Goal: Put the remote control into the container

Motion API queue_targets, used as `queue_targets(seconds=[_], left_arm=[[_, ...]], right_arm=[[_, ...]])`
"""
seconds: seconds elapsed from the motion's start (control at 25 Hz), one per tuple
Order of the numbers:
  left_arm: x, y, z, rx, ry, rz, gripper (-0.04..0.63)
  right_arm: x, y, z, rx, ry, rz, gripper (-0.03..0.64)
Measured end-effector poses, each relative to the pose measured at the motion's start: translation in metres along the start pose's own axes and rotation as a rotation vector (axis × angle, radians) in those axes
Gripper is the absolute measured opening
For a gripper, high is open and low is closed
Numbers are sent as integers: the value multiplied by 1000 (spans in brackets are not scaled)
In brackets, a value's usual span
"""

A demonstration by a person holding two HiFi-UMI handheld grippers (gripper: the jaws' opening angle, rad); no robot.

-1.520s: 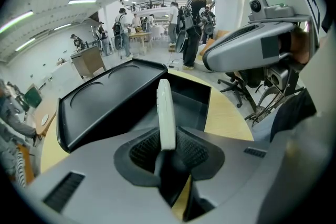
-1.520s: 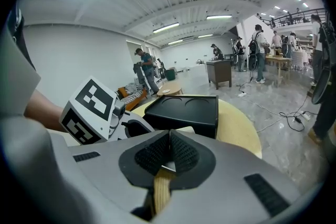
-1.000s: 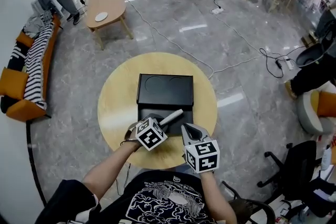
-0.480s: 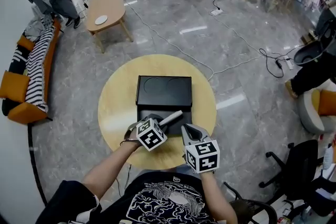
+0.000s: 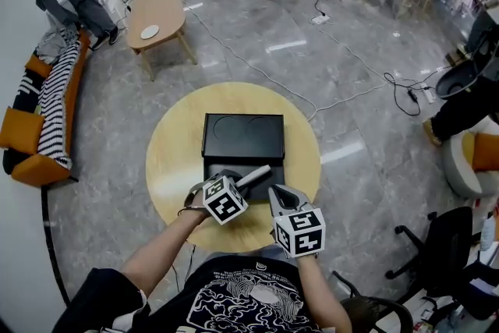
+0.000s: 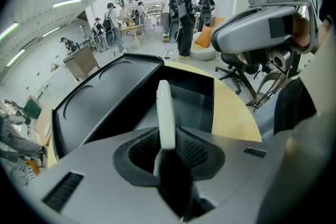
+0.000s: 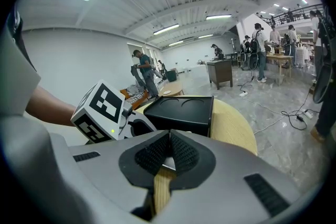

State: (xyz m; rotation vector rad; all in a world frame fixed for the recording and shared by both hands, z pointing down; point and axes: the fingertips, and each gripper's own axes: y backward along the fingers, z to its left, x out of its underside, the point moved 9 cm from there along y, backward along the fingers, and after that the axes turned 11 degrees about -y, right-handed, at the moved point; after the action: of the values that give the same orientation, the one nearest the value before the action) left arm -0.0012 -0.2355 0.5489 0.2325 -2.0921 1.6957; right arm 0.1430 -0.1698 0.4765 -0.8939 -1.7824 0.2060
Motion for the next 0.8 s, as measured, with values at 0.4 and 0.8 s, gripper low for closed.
queue_targets(seconds=[0.4,0.8], left_arm=[[2,3,1,11,6,-10,100],[6,11,4,-6,9,-44,100]], right_arm=[[0,-2,2,3,2,-2,23],[1,-8,9,2,3,1,23]])
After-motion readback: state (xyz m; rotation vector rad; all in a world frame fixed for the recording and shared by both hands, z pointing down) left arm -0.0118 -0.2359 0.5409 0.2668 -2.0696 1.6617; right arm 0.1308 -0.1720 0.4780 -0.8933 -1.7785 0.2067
